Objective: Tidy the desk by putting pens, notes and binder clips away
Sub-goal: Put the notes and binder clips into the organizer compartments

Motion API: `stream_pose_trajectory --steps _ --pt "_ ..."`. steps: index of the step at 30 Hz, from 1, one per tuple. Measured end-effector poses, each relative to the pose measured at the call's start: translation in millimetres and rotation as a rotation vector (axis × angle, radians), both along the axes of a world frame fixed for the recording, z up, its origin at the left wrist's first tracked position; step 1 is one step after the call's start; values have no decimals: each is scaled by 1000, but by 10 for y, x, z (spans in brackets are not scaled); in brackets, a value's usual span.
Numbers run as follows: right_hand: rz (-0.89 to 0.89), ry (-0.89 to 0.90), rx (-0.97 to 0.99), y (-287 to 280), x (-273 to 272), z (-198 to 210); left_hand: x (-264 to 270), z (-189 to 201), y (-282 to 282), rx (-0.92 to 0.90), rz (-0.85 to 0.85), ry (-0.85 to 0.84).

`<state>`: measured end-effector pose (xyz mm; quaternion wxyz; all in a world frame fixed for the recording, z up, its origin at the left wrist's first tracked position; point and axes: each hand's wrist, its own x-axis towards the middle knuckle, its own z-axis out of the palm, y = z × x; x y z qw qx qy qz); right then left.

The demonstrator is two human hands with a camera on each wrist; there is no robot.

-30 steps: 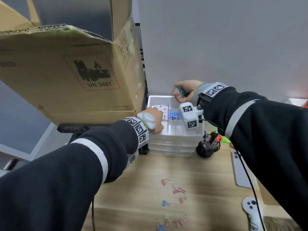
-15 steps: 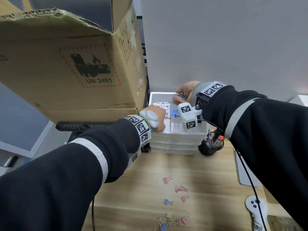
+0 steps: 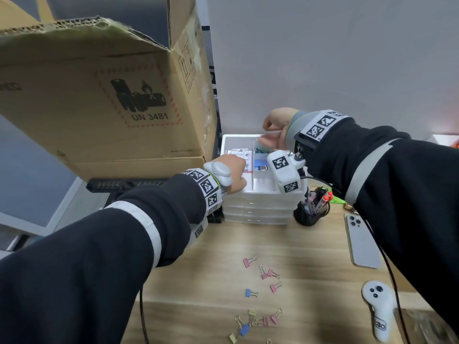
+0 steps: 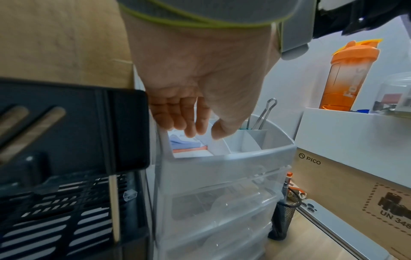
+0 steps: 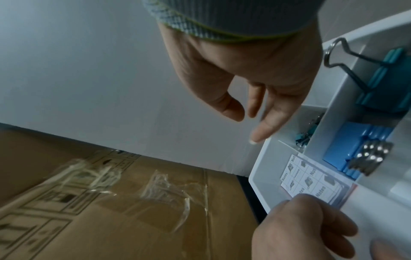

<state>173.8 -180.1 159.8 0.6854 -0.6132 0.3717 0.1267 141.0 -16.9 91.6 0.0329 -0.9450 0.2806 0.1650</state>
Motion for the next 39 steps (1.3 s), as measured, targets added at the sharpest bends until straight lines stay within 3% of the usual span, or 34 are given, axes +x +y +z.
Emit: stream_pose_trajectory --steps 3,7,10,14,17,21,24,29,34,39 --pt "-7 -91 94 81 -164 108 -93 -25 79 -185 -61 -33" --pt "151 -164 276 102 -669 77 -428 -127 196 -322 -204 -87" --pt "331 -116 312 93 -1038 -139 -637 -258 313 -341 -264 -101" --pt "490 13 307 28 -1545 -733 -978 -558 419 -275 -209 -18" --pt "628 113 101 11 -1956 -1368 -1242 -937 515 -150 -151 112" --pt "914 149 -406 -34 -2504 -2175 -1610 -1449 582 -36 -148 312" --pt "1073 46 -540 -25 -2780 -2470 -1815 -1658 537 -48 -167 402" --pt "1378 -34 -711 136 -3137 -2942 -2342 -2042 339 -139 -208 411" --pt "1318 -60 -892 44 -3228 -3085 -2508 -2237 225 -200 -242 356" --pt "957 -58 -761 -305 -3291 -2899 -2596 -2293 25 -129 -307 354"
